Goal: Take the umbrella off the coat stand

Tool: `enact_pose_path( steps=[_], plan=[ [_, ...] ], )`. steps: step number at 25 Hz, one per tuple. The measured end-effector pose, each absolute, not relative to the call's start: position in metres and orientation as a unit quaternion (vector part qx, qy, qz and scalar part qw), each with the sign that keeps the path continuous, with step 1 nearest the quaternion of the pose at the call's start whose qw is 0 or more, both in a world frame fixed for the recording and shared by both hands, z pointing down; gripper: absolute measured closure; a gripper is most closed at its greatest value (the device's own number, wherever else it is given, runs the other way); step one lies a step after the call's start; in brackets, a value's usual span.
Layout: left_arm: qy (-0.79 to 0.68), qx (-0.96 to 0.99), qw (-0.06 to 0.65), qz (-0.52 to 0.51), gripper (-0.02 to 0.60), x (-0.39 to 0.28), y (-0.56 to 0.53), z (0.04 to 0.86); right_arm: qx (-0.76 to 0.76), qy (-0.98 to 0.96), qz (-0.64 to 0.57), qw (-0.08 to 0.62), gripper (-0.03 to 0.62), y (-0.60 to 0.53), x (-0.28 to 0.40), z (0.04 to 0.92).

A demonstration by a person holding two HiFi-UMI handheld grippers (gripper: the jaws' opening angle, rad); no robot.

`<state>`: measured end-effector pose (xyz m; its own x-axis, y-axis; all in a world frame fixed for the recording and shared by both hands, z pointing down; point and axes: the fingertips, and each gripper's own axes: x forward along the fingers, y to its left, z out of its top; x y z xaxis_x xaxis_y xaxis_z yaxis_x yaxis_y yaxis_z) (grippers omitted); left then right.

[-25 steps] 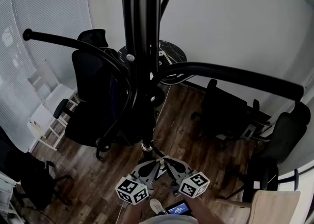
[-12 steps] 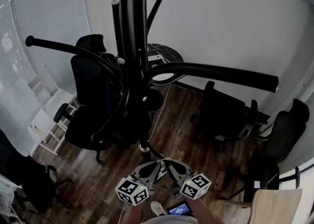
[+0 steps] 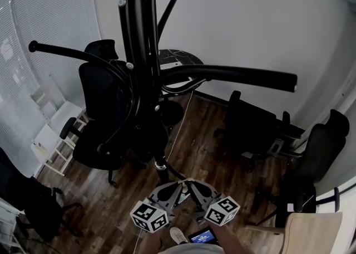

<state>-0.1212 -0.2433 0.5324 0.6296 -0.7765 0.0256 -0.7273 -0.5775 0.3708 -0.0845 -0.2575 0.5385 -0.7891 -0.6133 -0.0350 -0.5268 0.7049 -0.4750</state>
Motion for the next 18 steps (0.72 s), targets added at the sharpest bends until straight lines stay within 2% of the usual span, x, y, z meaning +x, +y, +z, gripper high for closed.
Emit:
enact_pose_path(
  steps=[18],
  plan=[
    [-0.420,0.889,0.169,-0.066,0.561,-0.101,-0.217,0.527,-0.303,0.923,-0.216,0.102,0.582,-0.225,-0.063,0.532]
  ],
)
